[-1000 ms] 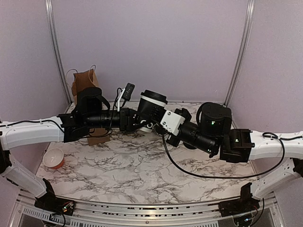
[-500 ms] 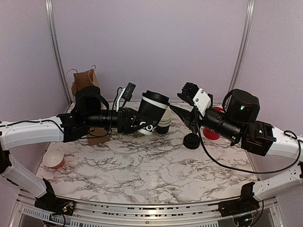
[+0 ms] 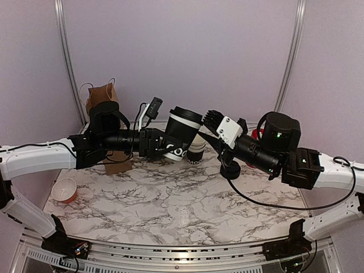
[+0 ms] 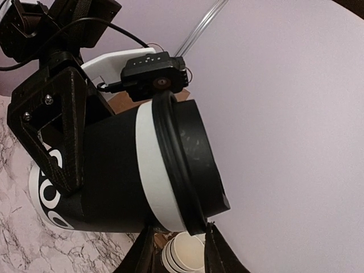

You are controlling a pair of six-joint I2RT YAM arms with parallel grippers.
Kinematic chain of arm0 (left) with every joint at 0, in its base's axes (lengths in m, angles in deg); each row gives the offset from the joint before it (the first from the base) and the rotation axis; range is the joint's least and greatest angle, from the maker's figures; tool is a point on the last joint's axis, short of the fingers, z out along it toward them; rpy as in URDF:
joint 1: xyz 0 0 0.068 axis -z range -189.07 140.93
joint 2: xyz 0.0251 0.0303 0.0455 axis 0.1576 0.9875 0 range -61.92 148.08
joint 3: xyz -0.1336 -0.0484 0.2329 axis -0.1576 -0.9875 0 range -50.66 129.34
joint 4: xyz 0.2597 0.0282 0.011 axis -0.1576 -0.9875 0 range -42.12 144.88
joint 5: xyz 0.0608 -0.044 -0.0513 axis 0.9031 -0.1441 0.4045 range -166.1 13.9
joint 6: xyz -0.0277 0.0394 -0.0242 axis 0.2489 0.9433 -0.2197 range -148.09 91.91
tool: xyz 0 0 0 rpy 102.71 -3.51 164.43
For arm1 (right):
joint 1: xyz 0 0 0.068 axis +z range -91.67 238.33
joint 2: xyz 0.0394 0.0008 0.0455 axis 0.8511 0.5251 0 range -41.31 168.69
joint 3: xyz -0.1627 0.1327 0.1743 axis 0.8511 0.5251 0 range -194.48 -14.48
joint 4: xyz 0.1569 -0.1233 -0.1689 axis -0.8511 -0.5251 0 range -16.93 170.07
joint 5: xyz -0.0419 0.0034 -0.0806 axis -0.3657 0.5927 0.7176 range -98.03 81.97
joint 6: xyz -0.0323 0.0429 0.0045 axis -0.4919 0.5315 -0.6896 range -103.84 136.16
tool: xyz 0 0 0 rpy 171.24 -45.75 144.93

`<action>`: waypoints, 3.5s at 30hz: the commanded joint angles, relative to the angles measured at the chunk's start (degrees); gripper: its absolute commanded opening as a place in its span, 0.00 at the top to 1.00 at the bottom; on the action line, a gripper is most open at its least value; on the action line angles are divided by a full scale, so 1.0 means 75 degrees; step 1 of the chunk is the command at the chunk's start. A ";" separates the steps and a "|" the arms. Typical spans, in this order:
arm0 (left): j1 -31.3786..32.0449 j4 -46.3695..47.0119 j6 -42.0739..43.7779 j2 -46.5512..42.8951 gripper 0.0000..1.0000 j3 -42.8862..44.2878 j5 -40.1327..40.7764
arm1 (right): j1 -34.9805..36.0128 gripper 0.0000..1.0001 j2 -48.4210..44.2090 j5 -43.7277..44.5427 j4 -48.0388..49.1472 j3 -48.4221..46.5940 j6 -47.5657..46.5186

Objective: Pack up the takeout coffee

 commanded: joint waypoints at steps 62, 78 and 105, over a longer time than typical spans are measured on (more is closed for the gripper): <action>0.0153 0.0438 -0.0229 -0.0021 0.38 0.1041 -0.0298 | 0.1015 0.86 0.1199 -0.0418 -0.1832 -0.1147 0.0388; 0.0042 0.0542 -0.0015 -0.0091 0.38 0.1041 0.0330 | 0.1053 0.77 0.1402 -0.1226 -0.2780 -0.1336 0.1159; 0.0491 -0.1866 0.3167 -0.0628 0.34 0.0389 0.4563 | -0.1780 0.39 0.0608 -0.3132 -0.2913 -0.2080 0.3352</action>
